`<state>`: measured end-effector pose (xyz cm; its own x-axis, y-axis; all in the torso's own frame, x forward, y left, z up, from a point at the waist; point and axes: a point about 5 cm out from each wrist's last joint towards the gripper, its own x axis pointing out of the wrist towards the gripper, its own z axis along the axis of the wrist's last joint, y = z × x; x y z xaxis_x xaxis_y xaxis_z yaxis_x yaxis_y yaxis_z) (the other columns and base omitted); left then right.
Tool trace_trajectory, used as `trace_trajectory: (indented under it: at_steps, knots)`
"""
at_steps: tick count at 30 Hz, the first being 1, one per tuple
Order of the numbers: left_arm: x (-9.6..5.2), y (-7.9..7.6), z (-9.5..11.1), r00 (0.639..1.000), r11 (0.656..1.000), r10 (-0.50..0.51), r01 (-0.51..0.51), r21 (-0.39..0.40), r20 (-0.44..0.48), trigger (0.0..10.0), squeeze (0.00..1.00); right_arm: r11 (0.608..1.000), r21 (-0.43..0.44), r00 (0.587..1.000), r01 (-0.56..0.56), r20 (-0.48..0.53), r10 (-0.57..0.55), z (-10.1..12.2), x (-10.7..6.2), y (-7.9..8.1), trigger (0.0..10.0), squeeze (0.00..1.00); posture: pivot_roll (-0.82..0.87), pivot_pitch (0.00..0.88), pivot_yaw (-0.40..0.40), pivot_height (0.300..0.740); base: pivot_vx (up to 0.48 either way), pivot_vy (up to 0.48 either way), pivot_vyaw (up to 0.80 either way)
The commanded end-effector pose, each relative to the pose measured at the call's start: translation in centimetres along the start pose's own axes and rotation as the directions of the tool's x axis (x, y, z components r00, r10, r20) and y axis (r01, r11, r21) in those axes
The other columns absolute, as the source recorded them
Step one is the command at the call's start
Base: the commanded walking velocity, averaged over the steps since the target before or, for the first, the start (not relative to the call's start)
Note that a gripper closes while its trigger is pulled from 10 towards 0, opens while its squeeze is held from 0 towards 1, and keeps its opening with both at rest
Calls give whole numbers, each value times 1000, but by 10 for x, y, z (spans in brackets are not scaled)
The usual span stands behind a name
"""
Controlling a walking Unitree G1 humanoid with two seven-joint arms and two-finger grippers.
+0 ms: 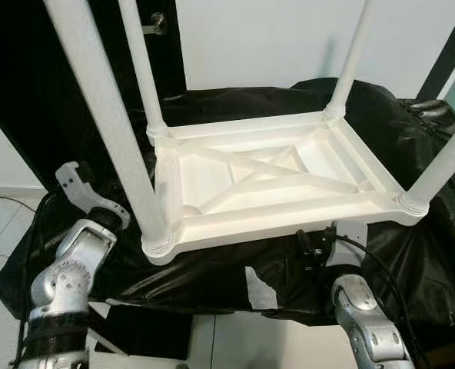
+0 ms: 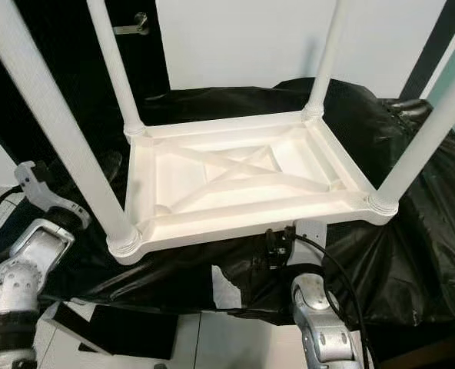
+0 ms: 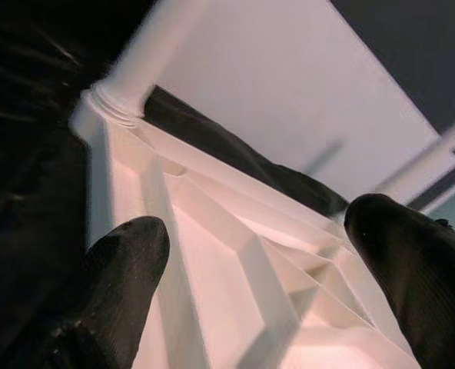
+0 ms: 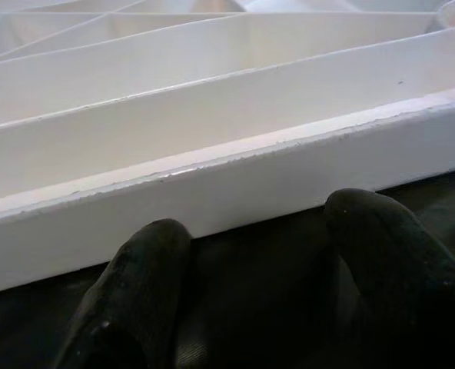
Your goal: Building children table
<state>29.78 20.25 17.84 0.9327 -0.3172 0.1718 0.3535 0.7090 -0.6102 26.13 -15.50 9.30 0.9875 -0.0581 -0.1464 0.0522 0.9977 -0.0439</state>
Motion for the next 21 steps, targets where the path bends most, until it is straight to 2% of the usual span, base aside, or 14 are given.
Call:
trace_trajectory:
  at_steps: [1,2,3,6,10,11,14,15,17,21]
  knots:
    - [-18,-49,-3,669,669,-743,743,-28,-11,10000,0,1000,-13,999,18,-30,-18,-4,5,0,10000,0,-27,0,-6,740,0,0,0]
    - [-21,-55,-5,662,661,-750,749,-43,0,10000,0,1000,-16,999,19,-31,-19,-3,8,1,10000,0,-14,0,-15,740,0,0,0]
    - [-27,-70,-8,621,618,-783,782,-74,32,10000,0,1000,-21,999,19,-30,-20,-1,15,3,10000,0,-3,0,-26,740,0,0,0]
    - [-29,-75,-8,611,607,-790,790,-84,39,10000,0,1000,-22,999,21,-29,-22,0,17,4,10000,0,-3,0,-26,740,0,0,0]
    - [-36,-103,-17,511,499,-858,854,-148,58,10000,0,999,-38,999,3,-38,-5,1,24,8,10000,0,19,0,-51,740,0,0,0]
    - [-36,-103,-17,511,499,-858,854,-148,58,10000,0,999,-38,999,3,-38,-5,1,24,8,10000,0,19,0,-51,740,0,0,0]
    - [-41,-116,-25,464,448,-885,872,-198,38,10000,0,998,-58,999,-33,-46,30,2,31,9,10000,0,9,0,-44,740,0,0,0]
    - [-41,-116,-25,464,448,-885,872,-198,38,10000,0,998,-58,999,-33,-46,30,2,31,9,10000,0,9,0,-44,740,0,0,0]
    - [-44,-124,-29,437,421,-899,881,-218,32,10000,0,995,-85,998,-58,-37,55,6,38,9,10000,0,5,0,-41,740,0,0,0]
    - [-47,-132,-36,423,409,-906,881,-239,9,10000,0,985,-106,991,-136,-31,133,14,49,16,10000,0,0,0,-37,740,0,0,0]
